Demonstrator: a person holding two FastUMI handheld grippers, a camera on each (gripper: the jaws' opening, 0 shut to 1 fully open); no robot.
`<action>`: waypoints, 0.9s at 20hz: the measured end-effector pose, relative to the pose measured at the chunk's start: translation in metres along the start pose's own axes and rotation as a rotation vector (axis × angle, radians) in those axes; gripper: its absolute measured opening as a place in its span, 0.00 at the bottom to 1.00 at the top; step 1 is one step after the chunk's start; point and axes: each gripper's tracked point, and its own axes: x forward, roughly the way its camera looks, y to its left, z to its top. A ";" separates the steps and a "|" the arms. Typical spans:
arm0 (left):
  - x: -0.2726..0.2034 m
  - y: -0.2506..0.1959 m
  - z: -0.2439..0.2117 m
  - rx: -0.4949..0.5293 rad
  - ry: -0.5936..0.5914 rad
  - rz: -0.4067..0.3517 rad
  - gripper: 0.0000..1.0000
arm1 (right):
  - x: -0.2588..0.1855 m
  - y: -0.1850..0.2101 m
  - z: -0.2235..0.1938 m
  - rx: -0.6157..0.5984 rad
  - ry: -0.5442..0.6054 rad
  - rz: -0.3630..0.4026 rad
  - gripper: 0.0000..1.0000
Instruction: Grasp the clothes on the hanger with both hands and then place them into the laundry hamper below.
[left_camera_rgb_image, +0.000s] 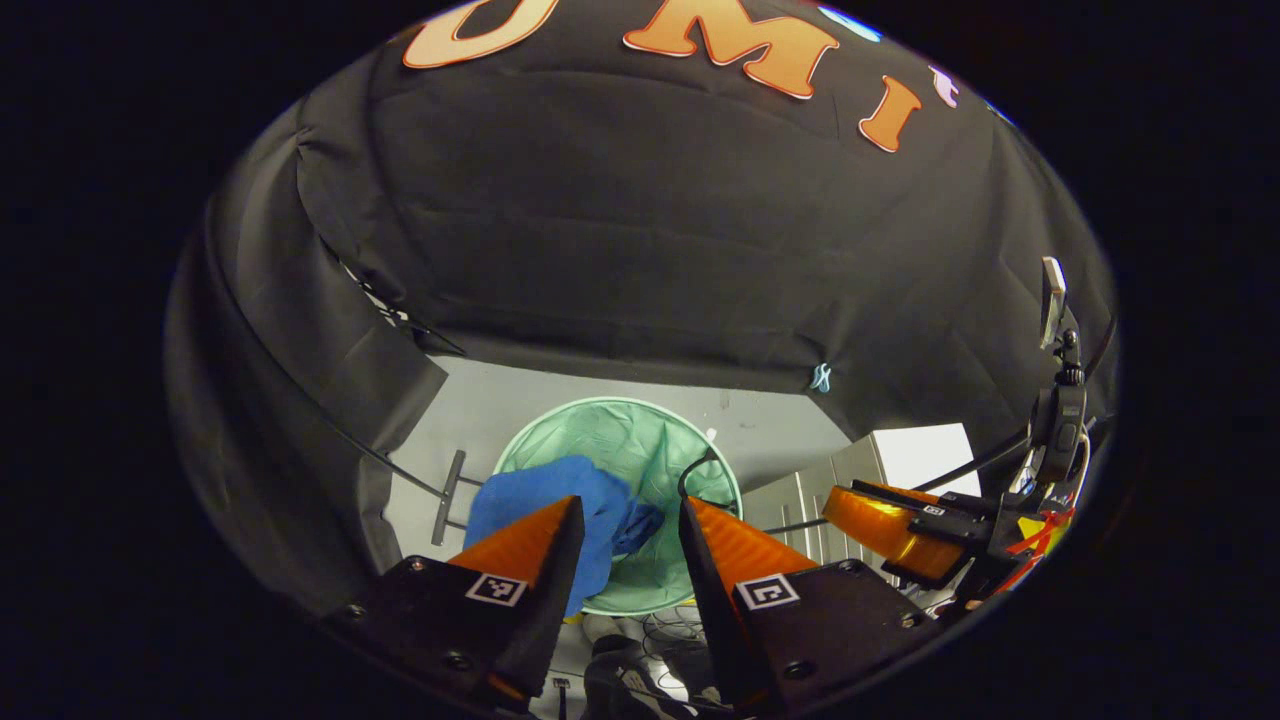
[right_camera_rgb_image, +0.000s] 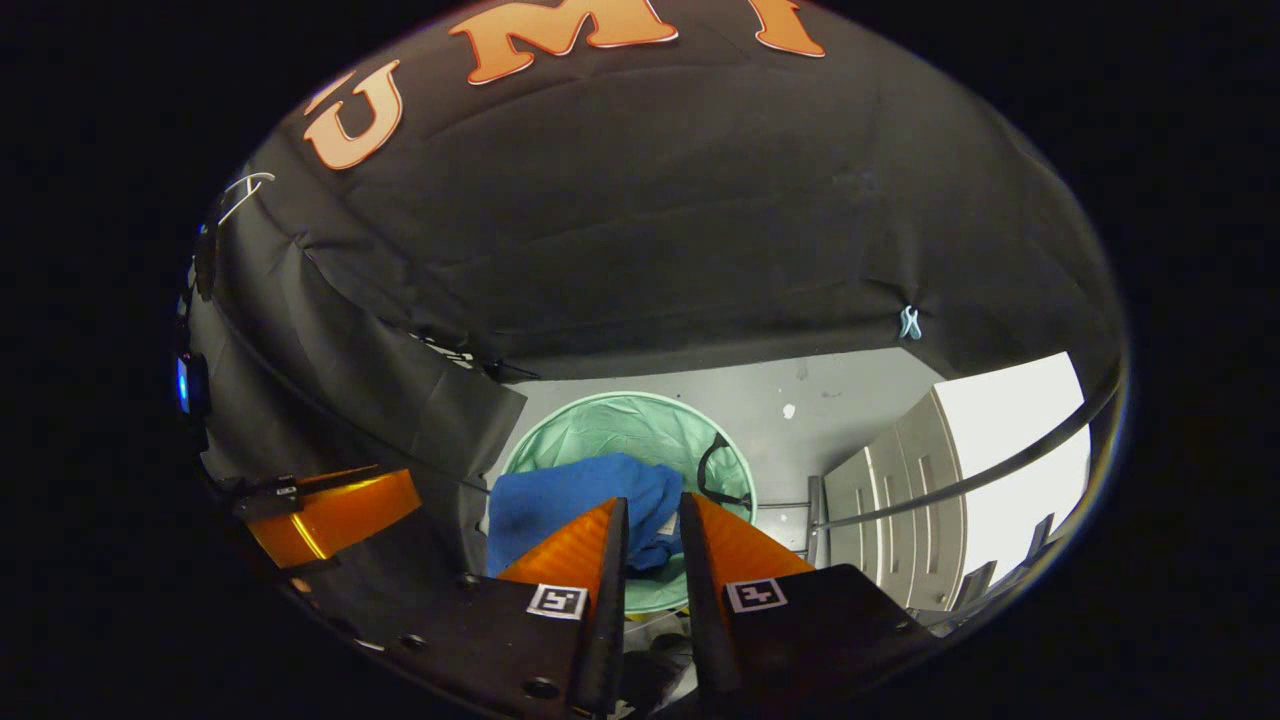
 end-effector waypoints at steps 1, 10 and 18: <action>-0.005 -0.003 0.001 0.000 -0.009 -0.001 0.63 | -0.005 -0.002 0.002 -0.004 -0.011 -0.002 0.37; -0.060 -0.041 0.039 0.052 -0.171 -0.001 0.84 | -0.072 -0.028 0.032 0.003 -0.123 -0.024 0.78; -0.117 -0.091 0.099 0.078 -0.390 -0.004 0.91 | -0.171 -0.068 0.105 -0.039 -0.327 -0.051 0.99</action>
